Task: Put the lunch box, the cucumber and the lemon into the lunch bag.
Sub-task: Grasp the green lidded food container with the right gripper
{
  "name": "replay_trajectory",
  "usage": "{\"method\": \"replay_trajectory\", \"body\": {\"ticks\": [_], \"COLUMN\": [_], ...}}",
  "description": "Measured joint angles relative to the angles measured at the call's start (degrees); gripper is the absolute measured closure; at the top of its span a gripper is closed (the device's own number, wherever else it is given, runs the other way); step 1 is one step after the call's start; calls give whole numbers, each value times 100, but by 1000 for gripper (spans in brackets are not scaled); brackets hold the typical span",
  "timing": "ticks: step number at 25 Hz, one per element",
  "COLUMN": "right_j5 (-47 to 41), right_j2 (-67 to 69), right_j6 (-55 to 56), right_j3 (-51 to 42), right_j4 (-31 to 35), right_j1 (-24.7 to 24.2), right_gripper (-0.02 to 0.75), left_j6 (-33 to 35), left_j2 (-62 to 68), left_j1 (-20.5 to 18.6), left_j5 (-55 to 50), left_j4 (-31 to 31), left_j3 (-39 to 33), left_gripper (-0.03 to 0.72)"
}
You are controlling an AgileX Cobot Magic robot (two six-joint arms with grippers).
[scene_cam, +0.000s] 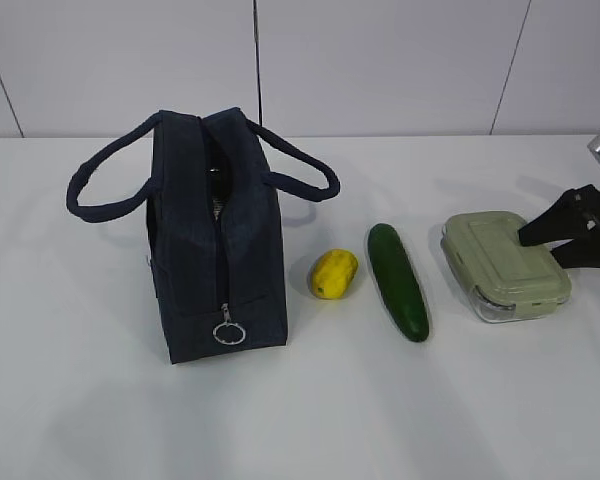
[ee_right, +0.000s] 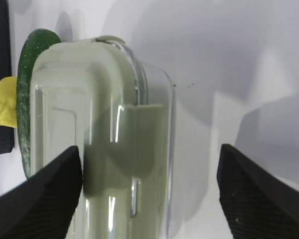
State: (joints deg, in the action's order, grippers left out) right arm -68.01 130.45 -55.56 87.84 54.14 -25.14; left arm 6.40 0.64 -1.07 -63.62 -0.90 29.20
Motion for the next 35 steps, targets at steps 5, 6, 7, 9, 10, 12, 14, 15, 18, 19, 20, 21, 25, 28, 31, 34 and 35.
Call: {"method": "replay_trajectory", "body": {"ticks": [5,6,7,9,10,12,14,15,18,19,20,21,25,28,31,34,35], "right_j5": [0,0,10,10,10,10,10,10,10,10,10,10,-149,-223,-289,-300,-300], "right_j2": [0,0,0,0,0,0,0,0,0,0,13,40,191,281,355,369,369], "right_j6": [-19,-28,-28,-31,-31,-41,-54,-58,-67,-67,-67,-67,-67,-67,-67,-67,-67], "right_j3": [0,0,0,0,0,0,0,0,0,0,0,0,13,35,57,54,54], "right_j4": [43,43,46,55,55,55,33,21,2,2,2,2,138,241,328,347,347], "right_j1": [0,0,0,14,37,111,175,202,225,225,225,225,225,225,225,225,225], "right_gripper": [112,113,114,115,115,133,127,126,126,126,125,125,125,125,125,125,127], "left_j6": [0,0,0,0,0,0,0,0,0,0,0,0,0,0,0,0,0], "left_j2": [0,0,0,0,0,0,0,0,0,0,0,0,0,0,0,0,0], "left_j1": [0,0,0,0,0,0,0,0,0,0,0,0,0,0,0,0,0], "left_j5": [0,0,0,0,0,0,0,0,0,0,0,0,0,0,0,0,0], "left_j4": [0,0,0,0,0,0,0,0,0,0,0,0,0,0,0,0,0], "left_j3": [0,0,0,0,0,0,0,0,0,0,0,0,0,0,0,0,0], "left_gripper": [450,450,450,450,450,450,450,450,450,450,450,450,450,450,450,450,450]}}
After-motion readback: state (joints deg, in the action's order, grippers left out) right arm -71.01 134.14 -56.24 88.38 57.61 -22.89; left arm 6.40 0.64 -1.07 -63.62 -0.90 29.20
